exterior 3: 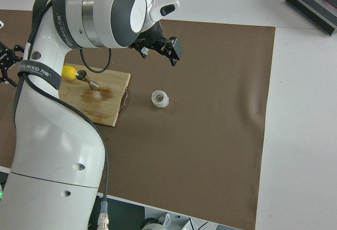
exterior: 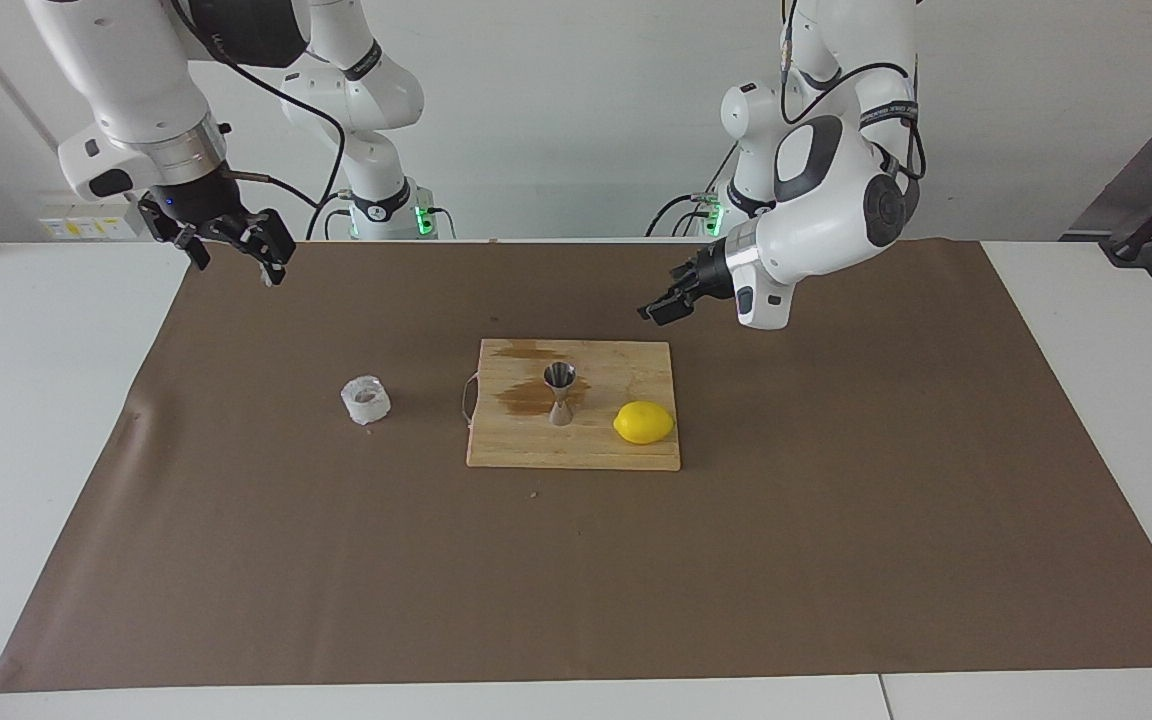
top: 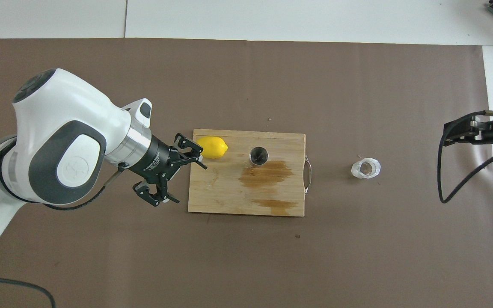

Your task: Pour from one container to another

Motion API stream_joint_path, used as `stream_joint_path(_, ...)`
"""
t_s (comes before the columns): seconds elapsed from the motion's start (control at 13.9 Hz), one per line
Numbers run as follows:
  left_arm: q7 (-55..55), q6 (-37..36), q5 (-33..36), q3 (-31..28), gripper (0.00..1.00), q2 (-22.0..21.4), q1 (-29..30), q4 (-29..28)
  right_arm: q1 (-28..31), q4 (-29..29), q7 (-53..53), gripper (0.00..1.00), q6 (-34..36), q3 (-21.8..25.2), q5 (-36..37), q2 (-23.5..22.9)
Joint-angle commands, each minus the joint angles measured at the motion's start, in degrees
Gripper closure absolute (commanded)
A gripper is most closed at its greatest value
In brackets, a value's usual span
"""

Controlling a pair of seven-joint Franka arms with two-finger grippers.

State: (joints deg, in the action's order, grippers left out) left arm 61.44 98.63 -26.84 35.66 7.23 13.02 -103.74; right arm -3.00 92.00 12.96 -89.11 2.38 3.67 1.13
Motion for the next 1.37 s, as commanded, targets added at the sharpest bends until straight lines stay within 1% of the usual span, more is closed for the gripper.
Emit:
stream_joint_path(0.0, -1.31, -1.95, 5.84, -0.07, 0.00, -3.00, -0.45, 1.44, 0.54, 0.72, -1.36, 0.00, -0.63, -0.10, -0.68, 0.63)
stream_joint_path(0.14, -6.75, -3.87, 6.80, -0.24, 0.00, -7.91, -0.89, 0.65, 0.54, 0.72, -1.36, 0.00, -0.63, -0.10, -0.77, 0.63)
stream_joint_path(0.29, -12.19, -5.29, 10.83, -0.24, 0.00, -10.04, -0.89, 0.56, 0.54, 0.72, -1.36, 0.00, -0.63, -0.10, -0.68, 0.63)
stream_joint_path(0.43, -18.17, -5.64, 12.78, -0.24, 0.00, -11.80, -0.54, 0.47, 0.54, 0.72, -1.36, 0.00, -0.54, -0.10, -0.77, 0.63)
stream_joint_path(0.72, -31.88, -5.65, 15.94, -0.51, 0.00, -11.98, 0.07, 0.74, 0.54, 0.72, -1.36, 0.00, -0.63, -0.10, -0.77, 0.63)
stream_joint_path(0.94, -35.42, -5.65, 17.96, -2.34, 0.00, -12.15, 0.08, 0.91, 0.54, 0.72, -1.36, 0.00, -0.63, -0.10, -0.68, 0.63)
stream_joint_path(1.08, -38.31, -5.65, 19.02, -7.07, 0.00, -12.60, -2.02, 1.17, 0.54, 0.72, -1.36, 0.00, -0.63, -0.10, -0.68, 0.63)
stream_joint_path(1.29, -43.06, -5.56, 19.98, -20.24, 0.00, -13.47, -11.06, 1.18, 0.54, 0.72, -1.36, 0.00, -0.54, -0.10, -0.77, 0.71)
